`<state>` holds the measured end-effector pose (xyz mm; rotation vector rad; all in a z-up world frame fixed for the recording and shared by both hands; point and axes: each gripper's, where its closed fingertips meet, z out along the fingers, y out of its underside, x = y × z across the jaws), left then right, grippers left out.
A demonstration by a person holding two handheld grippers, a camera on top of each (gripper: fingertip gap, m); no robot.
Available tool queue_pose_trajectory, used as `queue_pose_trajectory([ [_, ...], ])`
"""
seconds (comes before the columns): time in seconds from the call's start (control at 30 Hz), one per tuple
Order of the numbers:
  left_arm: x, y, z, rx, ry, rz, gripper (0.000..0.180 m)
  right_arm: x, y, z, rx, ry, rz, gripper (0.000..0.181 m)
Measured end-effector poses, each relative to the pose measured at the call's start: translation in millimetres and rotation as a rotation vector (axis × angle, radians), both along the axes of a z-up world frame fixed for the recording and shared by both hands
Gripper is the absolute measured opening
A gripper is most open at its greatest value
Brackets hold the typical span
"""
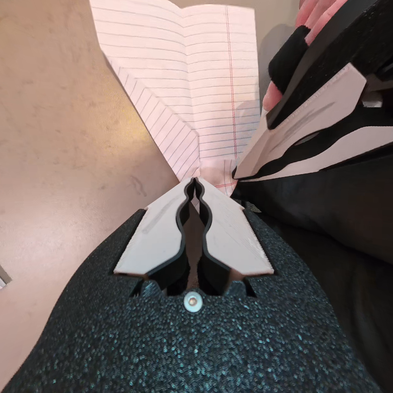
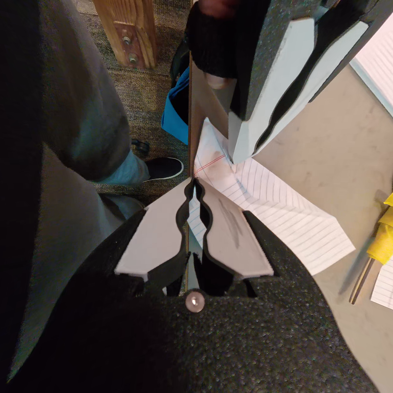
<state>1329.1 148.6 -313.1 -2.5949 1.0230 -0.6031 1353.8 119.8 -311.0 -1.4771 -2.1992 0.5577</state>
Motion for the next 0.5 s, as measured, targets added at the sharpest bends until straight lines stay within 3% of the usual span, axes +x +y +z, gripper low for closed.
queue_pose_trajectory([
  [0.17, -1.6, 3.9, 0.2, 0.006, 0.002, 0.022, 0.000, -1.0, 7.0, 2.0, -0.085, -0.014, -0.053, 0.000],
  [0.5, -1.9, 6.7, 0.1, 0.023, 0.011, -0.003, 0.000, -3.6, 10.0, 12.4, -0.466, -0.111, -0.079, 0.000],
])
